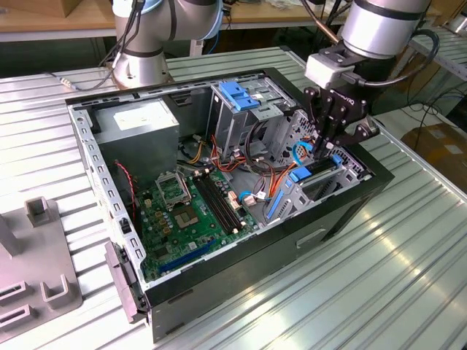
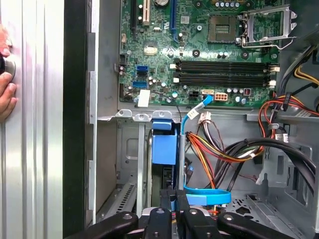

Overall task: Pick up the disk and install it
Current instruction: 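Insert the second disk wire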

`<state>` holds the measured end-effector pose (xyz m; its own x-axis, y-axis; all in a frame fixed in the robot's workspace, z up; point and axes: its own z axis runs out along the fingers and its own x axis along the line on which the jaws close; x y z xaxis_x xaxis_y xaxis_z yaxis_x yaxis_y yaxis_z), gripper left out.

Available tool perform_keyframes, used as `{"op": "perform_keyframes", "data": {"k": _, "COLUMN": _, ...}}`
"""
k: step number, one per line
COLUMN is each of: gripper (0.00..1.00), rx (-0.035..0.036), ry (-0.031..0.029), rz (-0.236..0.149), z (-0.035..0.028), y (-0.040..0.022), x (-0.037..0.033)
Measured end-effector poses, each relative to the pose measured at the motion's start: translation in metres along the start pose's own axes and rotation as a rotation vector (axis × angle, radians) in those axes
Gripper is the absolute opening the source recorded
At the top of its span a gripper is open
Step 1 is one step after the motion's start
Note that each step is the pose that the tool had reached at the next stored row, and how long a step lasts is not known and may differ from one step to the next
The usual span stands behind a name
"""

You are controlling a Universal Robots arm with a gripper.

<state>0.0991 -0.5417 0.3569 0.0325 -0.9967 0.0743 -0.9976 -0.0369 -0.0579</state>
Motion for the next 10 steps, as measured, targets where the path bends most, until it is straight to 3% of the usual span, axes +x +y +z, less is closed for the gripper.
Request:
{"op": "perform_keyframes", "data": {"k": 1, "gripper": 0.16, "rx": 0.0431, "ry": -0.0318, "rz": 0.004, "z": 0.0023, "y": 0.0066, "x": 0.0039}}
{"op": "perform_keyframes", "data": {"k": 2, "gripper": 0.16, "rx": 0.0464, "ry": -0.0382, "rz": 0.005, "z": 0.0035, "y": 0.007, "x": 0.0069}}
{"op": "perform_keyframes", "data": {"k": 3, "gripper": 0.16, "rx": 0.0465, "ry": -0.0403, "rz": 0.005, "z": 0.007, "y": 0.0072, "x": 0.0069}}
{"op": "perform_keyframes", "data": {"k": 8, "gripper": 0.16, "rx": 0.0466, "ry": -0.0435, "rz": 0.006, "z": 0.0077, "y": 0.0072, "x": 0.0068}}
{"op": "perform_keyframes", "data": {"k": 10, "gripper": 0.16, "rx": 0.0468, "ry": -0.0498, "rz": 0.006, "z": 0.0079, "y": 0.0072, "x": 0.007}}
